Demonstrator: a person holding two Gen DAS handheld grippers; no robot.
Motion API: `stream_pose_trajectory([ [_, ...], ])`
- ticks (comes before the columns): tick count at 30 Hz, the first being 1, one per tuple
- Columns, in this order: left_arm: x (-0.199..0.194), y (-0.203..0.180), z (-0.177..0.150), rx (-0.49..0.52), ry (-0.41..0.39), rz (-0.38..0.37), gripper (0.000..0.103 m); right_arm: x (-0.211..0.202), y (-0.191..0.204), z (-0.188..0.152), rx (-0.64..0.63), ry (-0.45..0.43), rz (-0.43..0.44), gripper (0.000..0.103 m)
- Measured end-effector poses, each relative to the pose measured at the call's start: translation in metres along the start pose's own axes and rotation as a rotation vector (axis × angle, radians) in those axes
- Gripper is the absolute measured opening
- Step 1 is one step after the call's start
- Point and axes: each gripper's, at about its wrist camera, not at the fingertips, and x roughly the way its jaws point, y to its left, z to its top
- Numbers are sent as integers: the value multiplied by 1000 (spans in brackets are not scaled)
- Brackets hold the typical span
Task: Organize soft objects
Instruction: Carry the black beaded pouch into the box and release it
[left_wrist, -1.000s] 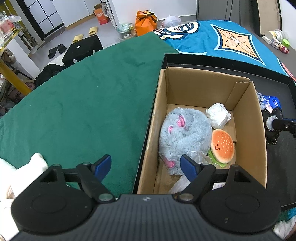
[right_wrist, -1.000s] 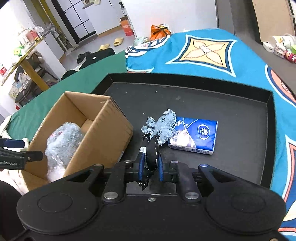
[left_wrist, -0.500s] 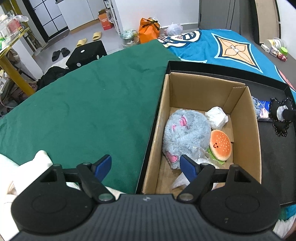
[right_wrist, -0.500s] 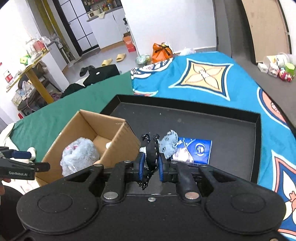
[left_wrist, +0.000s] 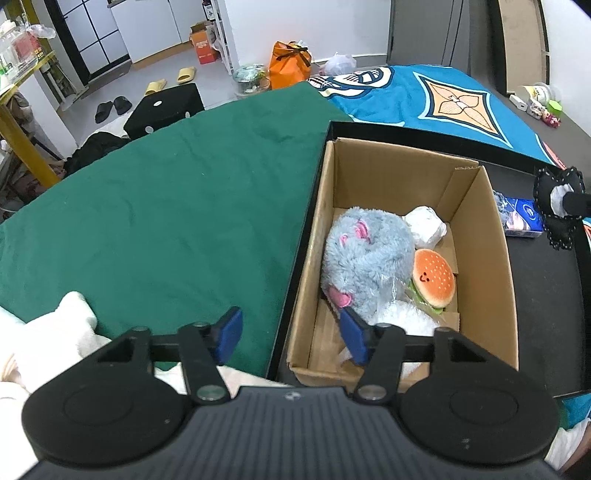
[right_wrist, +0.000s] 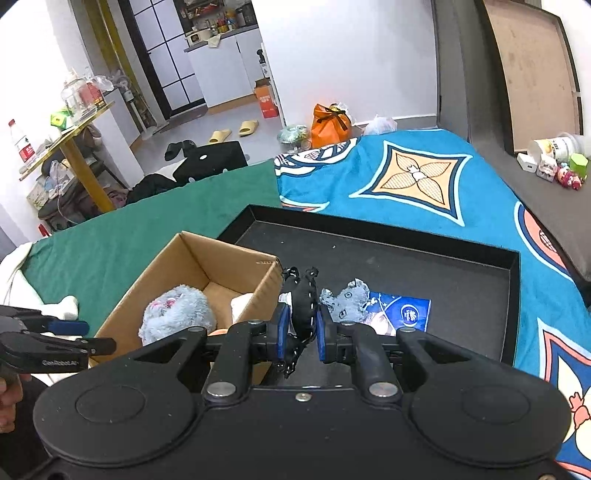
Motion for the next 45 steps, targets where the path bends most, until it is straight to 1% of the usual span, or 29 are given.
stream_pose_trajectory([
  [1, 1, 0, -1, -1, 0, -3, 49, 0, 1, 1, -1, -1, -2, 16],
  [3, 5, 1, -3, -3, 0, -7, 41, 0, 4, 3, -11, -6, -5, 16],
  [4, 6, 1, -4, -5, 0, -8, 40, 0, 6, 5, -16, -8, -8, 16],
  [6, 10, 2, -6, -9, 2, -16, 31, 2, 8, 6, -22, -4, -13, 16],
  [8, 14, 2, -8, -8, 4, -20, 26, 4, 12, 7, -30, 1, -21, 16],
  [12, 18, 3, -10, -11, -6, -34, 19, 6, 25, 10, -77, 5, -45, 16],
  [16, 23, 5, -11, -21, -4, -56, 13, 6, 36, 17, -94, 16, -27, 16],
  [20, 26, 9, -11, -42, -6, -80, 12, 9, 50, 25, -131, 25, -42, 16],
  [25, 27, 8, -12, -38, -19, -77, 12, 19, 70, 34, -200, 44, -60, 16],
  [29, 28, 14, -14, -64, -27, -103, 12, 29, 85, 39, -245, 59, -77, 16],
  [37, 31, 21, -15, -87, -25, -133, 12, 46, 108, 36, -325, 84, -106, 16],
  [41, 32, 24, -16, -94, -19, -150, 12, 53, 122, 35, -387, 91, -112, 16],
  [45, 33, 25, -17, -100, -21, -159, 12, 59, 140, 33, -478, 91, -110, 16],
])
